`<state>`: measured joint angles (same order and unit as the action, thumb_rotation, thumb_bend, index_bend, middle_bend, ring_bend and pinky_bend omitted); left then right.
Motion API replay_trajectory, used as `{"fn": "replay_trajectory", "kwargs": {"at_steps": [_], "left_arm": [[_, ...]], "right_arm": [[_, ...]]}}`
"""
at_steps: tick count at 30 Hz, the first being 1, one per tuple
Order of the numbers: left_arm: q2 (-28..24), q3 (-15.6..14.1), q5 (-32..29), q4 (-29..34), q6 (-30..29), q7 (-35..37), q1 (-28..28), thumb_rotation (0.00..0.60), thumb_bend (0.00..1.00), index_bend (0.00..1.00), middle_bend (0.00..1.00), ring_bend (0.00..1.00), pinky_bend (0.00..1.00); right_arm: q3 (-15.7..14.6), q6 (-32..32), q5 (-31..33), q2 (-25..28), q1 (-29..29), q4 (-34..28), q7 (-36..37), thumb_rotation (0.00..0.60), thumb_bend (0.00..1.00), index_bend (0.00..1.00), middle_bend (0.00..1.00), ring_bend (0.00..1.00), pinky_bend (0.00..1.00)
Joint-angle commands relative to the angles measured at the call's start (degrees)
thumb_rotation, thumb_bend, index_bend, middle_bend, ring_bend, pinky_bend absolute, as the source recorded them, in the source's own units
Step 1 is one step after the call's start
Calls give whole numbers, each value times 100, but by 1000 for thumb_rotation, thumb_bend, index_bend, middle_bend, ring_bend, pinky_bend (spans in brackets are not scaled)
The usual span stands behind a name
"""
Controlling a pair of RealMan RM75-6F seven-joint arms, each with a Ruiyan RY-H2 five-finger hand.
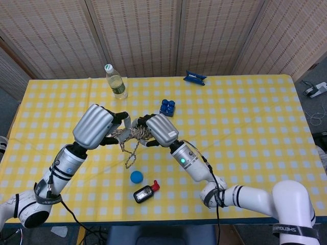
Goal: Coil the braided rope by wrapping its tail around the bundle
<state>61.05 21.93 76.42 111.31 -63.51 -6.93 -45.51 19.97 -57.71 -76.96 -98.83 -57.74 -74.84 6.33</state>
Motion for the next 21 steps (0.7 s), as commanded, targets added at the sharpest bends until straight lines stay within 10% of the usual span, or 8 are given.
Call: {"fn": "replay_trajectory", "kwargs": {"at_steps": [1, 21], "left_arm": [[72, 70, -199, -66, 117, 37, -119, 577, 376, 720, 944, 893, 973], [231, 221, -1887, -946, 441, -494, -541, 590, 376, 714, 935, 885, 972]], "right_arm": [[-49, -81, -147, -98, -30, 128, 224, 600, 407, 699, 608, 459, 514], [-693, -585, -1349, 143, 55, 114, 1723, 600, 327, 733, 617, 462, 514]]}}
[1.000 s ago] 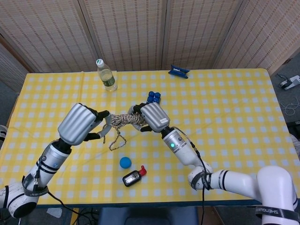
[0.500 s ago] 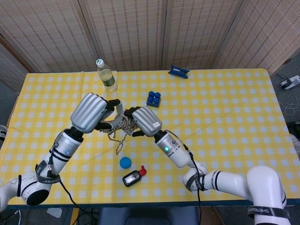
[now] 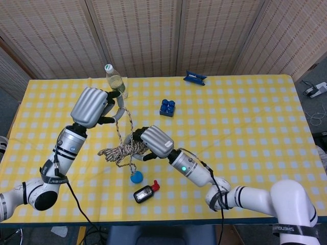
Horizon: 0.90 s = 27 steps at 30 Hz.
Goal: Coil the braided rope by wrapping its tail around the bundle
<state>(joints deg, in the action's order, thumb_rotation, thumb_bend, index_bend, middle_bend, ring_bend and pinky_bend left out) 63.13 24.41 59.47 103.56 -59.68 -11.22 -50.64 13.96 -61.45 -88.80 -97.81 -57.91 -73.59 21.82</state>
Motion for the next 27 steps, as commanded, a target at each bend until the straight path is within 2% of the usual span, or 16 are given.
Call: {"fn": "replay_trajectory", "kwargs": {"at_steps": [1, 10, 17, 27], "left_arm": [[28, -39, -269, -236, 79, -67, -29, 593, 376, 714, 935, 885, 972], [111, -185, -870, -796, 284, -79, -16, 599, 376, 713, 935, 884, 972], [202, -411, -1118, -957, 401, -271, -14, 597, 376, 712, 934, 884, 972], [330, -784, -1107, -1089, 186, -585, 184, 599, 377, 712, 935, 884, 972]], "right_arm": [[-114, -304, -221, 46, 100, 0, 244, 600, 326, 737, 621, 464, 515], [-216, -1167, -571, 223, 419, -10, 946, 600, 308, 757, 635, 474, 515], [-37, -1724, -623, 286, 562, -120, 1310, 600, 308, 767, 641, 484, 531], [317, -2151, -443, 262, 660, -278, 1553, 600, 308, 774, 649, 496, 538]]}}
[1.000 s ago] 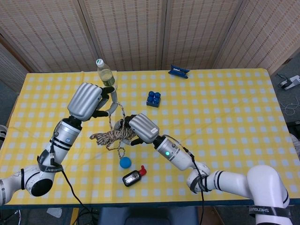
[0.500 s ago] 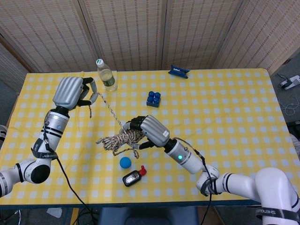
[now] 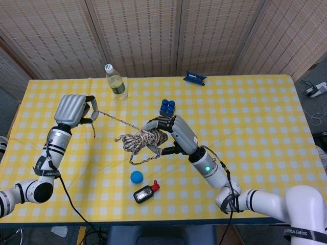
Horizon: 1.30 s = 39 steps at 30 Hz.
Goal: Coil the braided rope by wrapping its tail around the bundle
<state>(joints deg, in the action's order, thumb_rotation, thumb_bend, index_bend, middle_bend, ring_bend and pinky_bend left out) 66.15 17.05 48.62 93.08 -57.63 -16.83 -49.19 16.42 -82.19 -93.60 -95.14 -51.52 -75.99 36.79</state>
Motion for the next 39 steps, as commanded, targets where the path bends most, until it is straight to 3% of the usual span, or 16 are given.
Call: {"fn": "replay_trajectory", "kwargs": {"at_steps": [1, 15, 19, 29, 39], "left_arm": [[36, -58, -25, -54, -21, -30, 48, 599, 376, 712, 935, 884, 972], [83, -396, -139, -354, 13, -71, 398, 600, 376, 712, 935, 884, 972], [30, -496, 83, -320, -145, -129, 521, 599, 377, 712, 934, 883, 972], [-3, -626, 1249, -109, -1074, -62, 913, 600, 377, 712, 934, 879, 972], [15, -657, 3092, -251, -2345, 279, 1194, 600, 376, 712, 934, 878, 972]], "right_arm": [[85, -90, 43, -3, 23, -45, 62, 600, 308, 774, 649, 497, 538], [538, -388, 431, 11, 153, -205, 61, 600, 308, 774, 649, 498, 538], [658, -398, 625, -67, 179, -135, -190, 600, 312, 776, 651, 498, 538], [964, -317, 1145, -356, 137, 5, -1090, 600, 336, 776, 651, 498, 538], [1009, 280, 1660, -348, 53, -38, -2093, 600, 348, 789, 658, 504, 538]]}}
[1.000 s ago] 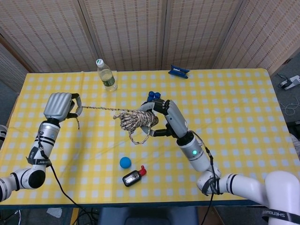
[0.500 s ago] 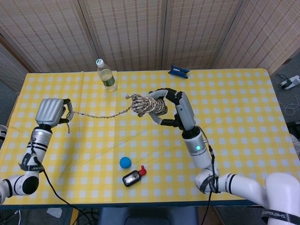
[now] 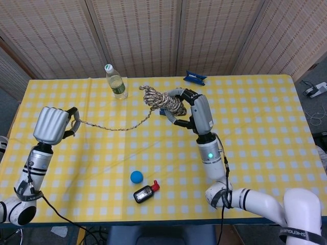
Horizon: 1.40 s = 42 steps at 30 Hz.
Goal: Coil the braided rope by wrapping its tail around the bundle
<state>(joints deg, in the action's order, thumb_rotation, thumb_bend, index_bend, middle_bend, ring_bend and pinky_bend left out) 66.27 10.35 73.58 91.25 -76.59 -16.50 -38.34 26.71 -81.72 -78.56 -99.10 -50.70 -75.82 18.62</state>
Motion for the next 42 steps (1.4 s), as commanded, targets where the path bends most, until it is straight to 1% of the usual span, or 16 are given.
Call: {"fn": "replay_trajectory", "kwargs": {"at_steps": [1, 5, 8, 11, 16, 23, 27, 34, 39, 42], "left_arm": [[-1, 38, 798, -81, -568, 354, 109, 600, 376, 712, 934, 877, 972], [-52, 123, 1348, -50, -824, 623, 58, 600, 376, 712, 934, 874, 971], [-95, 246, 1558, 105, -888, 814, -19, 600, 376, 711, 933, 873, 970], [-158, 379, 1698, 275, -853, 985, -133, 600, 377, 711, 933, 873, 969], [-218, 653, 1693, 654, -620, 1100, -393, 600, 377, 711, 933, 873, 969], [-147, 1101, 1250, 1002, -166, 1185, -790, 600, 376, 712, 932, 873, 969], [-64, 1270, 1030, 1089, 12, 1189, -960, 600, 376, 712, 928, 872, 968], [149, 1487, 657, 1108, 224, 1011, -1216, 600, 376, 708, 924, 866, 966], [329, 1599, 251, 922, 423, 748, -1403, 600, 376, 706, 921, 864, 963], [425, 1644, 12, 771, 527, 674, -1482, 600, 376, 705, 921, 863, 962]], "right_arm": [[-30, 326, 205, 74, -43, -80, -409, 600, 348, 792, 660, 505, 538], [-76, 661, 339, 194, -114, -187, -860, 600, 350, 800, 666, 508, 538], [-113, 883, 392, 285, -175, -284, -1123, 600, 350, 800, 665, 508, 538], [-124, 1074, 447, 335, -244, -326, -1286, 600, 350, 800, 662, 508, 538], [-116, 1292, 504, 312, -382, -316, -1441, 600, 350, 800, 662, 508, 538], [-56, 1509, 592, 182, -585, -204, -1508, 600, 350, 800, 662, 508, 538], [-66, 1672, 579, 156, -705, -127, -1498, 600, 346, 800, 662, 508, 538], [-109, 1970, 613, 81, -862, -25, -1337, 600, 332, 800, 662, 508, 538], [-244, 2181, 481, 109, -939, -61, -1177, 600, 328, 800, 662, 508, 538], [-331, 2286, 355, 157, -957, -107, -954, 600, 326, 800, 662, 508, 538]]}}
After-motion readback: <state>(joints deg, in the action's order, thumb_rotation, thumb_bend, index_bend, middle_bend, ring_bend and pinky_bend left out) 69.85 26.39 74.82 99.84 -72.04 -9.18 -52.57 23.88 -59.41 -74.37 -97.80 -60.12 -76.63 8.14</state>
